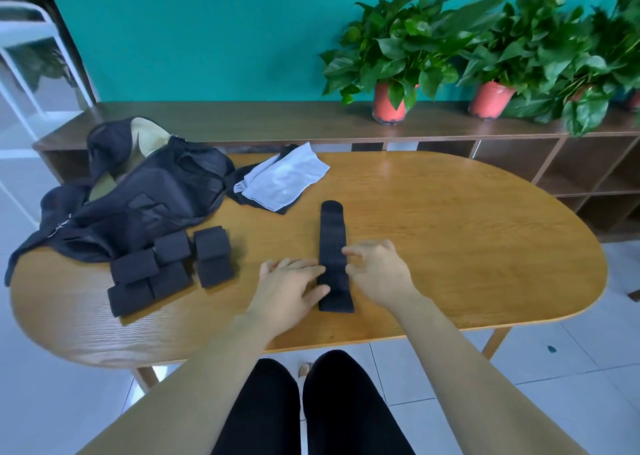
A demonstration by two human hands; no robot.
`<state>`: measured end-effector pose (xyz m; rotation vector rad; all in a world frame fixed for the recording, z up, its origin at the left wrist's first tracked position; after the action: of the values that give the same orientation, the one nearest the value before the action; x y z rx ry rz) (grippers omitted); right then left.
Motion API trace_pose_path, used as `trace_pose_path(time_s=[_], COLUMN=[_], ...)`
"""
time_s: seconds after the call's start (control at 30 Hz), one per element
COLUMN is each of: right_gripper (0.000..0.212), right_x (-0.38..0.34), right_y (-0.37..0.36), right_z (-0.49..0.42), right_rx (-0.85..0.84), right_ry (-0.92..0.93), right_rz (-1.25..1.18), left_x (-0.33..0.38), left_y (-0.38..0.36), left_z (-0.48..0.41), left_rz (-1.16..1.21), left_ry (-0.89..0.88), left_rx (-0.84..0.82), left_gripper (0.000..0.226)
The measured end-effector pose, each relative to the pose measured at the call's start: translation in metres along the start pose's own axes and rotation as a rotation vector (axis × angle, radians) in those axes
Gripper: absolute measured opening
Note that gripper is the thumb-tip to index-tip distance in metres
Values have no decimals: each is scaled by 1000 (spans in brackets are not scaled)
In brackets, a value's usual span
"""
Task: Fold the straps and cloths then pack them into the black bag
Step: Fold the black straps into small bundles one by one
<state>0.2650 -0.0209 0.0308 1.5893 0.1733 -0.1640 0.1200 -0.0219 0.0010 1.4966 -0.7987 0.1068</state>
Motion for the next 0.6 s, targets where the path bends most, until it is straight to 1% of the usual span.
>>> trace_pose_path(time_s=[0.03, 0.1, 0.17, 0.2, 0.27, 0.4, 0.6], right_gripper=[43, 45, 42, 39, 37, 45, 49], right_x=[-4, -13, -19, -20, -20, -16, -11], right_y=[-3, -16, -32, -37, -41, -47, -49], right_z=[1, 5, 7, 7, 2, -19, -56], right_rx=[2, -57, -124, -140, -155, -208, -263], right_ry=[94, 248, 335, 354, 342, 288, 215], right_rz=[85, 251, 375, 398, 378, 403, 436], left_x=[2, 4, 2, 0, -3, -6, -11], left_y=[-2, -8, -14, -16, -17, -17, -16], left_z=[-1, -3, -3, -3, -5, -9, -10], left_rz=[13, 14, -21, -35, -50, -65, 32], left_ry=[-18, -42, -56, -60, -65, -89, -116], left_rx=[-10, -49, -95, -107, -114, -145, -113], left_gripper=[44, 47, 48, 47, 46, 46, 45])
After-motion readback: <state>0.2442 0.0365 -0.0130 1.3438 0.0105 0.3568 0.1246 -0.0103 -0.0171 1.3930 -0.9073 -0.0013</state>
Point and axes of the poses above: each hand's wrist, its own z-axis away from the middle knuckle, its own y-axis out of the back of the hand, x = y × z, the point moved 8 cm from there along -z, towards the middle knuckle, and after that the axes turned 14 degrees about z, right-handed, at the moved point
